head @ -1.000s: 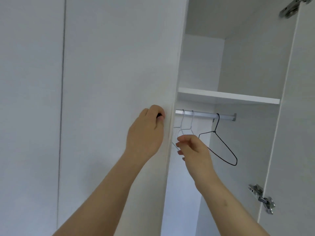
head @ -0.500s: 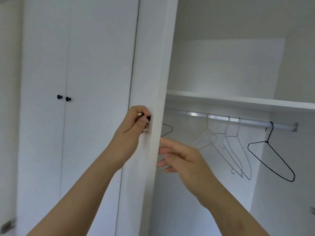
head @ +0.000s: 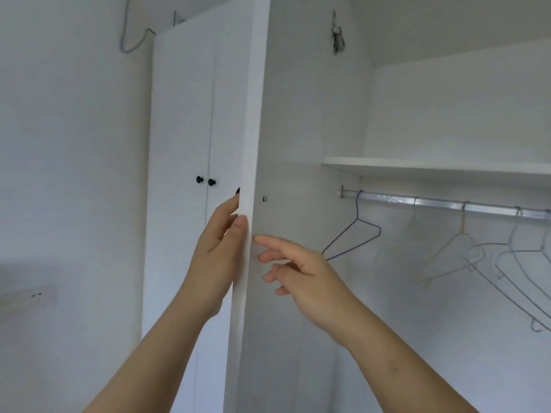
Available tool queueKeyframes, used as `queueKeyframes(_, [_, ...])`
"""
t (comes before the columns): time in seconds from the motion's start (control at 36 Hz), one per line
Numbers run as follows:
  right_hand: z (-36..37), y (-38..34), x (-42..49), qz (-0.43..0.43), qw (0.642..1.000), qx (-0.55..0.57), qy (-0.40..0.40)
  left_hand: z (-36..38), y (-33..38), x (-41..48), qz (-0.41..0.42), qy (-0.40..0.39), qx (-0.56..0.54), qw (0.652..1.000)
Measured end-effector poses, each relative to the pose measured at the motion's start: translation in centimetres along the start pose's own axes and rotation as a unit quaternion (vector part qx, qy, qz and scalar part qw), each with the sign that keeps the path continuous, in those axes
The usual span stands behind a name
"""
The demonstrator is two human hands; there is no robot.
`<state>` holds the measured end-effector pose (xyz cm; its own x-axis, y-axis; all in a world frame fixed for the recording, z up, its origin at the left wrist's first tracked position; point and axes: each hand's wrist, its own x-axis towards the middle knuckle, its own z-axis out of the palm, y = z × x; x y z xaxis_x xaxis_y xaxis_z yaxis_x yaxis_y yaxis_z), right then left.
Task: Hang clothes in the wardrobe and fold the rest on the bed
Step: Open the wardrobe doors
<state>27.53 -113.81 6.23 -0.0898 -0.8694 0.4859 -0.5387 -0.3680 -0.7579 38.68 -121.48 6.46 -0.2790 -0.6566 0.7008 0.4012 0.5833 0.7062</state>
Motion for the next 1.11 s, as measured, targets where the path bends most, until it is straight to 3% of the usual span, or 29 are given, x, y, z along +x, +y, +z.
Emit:
queueKeyframes(0.25, [5.2,1.8,3.8,0.005,0.999,-0.029,-0.03,-5.0,-2.3,0.9,-0.059,0.094,-0.032,0.993])
queueKeyframes(0.61, [7.3,2.8,5.9,-0.006,1.0,0.002,0.002,-6.6,-3.8,1.3,-0.021,0.109,0.034,0.993])
queueKeyframes(0.72, [6.8,3.0,5.5,0.004,1.0,0.001,0.002,-5.8,-4.1,1.0,0.019,0.179,0.089,0.98])
queueKeyframes(0.83, [5.5,3.2,5.0,0.02,1.0,0.002,0.025,-4.9,-4.3,0.7,0.149,0.25,0.242,0.926])
queueKeyframes(0.89, [4.6,3.1,4.7,0.025,0.999,0.004,0.042,-4.3,-4.4,0.5,0.211,0.247,0.298,0.898])
queueKeyframes(0.94, [3.7,3.2,4.2,0.031,0.998,0.005,0.058,-3.2,-4.4,0.3,0.243,0.224,0.306,0.893])
queueKeyframes(1.03, [2.1,3.3,3.0,0.044,0.996,0.005,0.082,-1.1,-3.8,0.1,0.229,0.149,0.282,0.92])
queueKeyframes(1.11, [0.2,3.5,1.4,0.057,0.992,0.003,0.112,1.5,-3.6,-0.2,0.151,0.082,0.241,0.955])
